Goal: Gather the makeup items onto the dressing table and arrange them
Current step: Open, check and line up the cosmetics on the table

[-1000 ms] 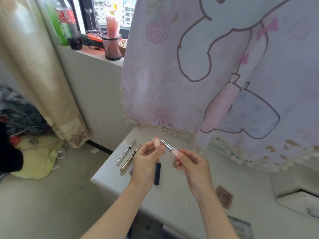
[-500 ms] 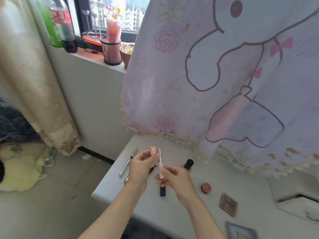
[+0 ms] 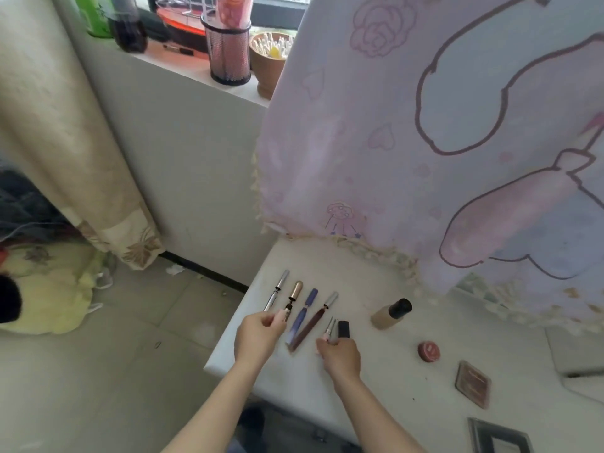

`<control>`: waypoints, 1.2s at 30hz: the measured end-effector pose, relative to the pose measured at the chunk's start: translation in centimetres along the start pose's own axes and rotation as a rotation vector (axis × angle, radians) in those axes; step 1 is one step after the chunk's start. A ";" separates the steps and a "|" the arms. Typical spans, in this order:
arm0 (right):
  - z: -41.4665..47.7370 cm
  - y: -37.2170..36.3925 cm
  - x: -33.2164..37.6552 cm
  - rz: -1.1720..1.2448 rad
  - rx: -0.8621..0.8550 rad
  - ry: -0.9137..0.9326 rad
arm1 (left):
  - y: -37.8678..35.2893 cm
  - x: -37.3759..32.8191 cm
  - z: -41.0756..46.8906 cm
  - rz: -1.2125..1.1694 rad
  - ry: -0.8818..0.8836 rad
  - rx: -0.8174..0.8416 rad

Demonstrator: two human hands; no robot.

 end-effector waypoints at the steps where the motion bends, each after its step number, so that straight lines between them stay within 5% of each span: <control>1: 0.3 -0.6 0.1 -0.037 -0.017 -0.004 | 0.2 0.5 0.4 0.009 -0.005 0.008; 13: 0.8 -2.8 0.3 -0.292 -0.140 0.043 | -0.2 1.7 2.9 0.016 -0.078 0.139; 24: -2.2 0.1 2.9 0.076 0.046 0.226 | -2.4 0.1 2.6 -0.005 -0.177 0.338; 31: -1.6 0.8 3.5 -0.057 -0.046 0.309 | -3.1 -0.4 2.1 0.003 -0.255 0.429; 36: 0.5 2.9 4.0 -0.193 -0.244 0.280 | -2.1 0.7 2.4 0.296 -0.340 0.319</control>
Point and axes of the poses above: each hand's wrist, its own z-axis towards the middle knuckle, its own y-axis out of the back of the hand, x = y × z, the point moved 3 cm from there along z, towards the middle knuckle, and after that the axes turned 14 degrees about -y, right-handed, at the moved point
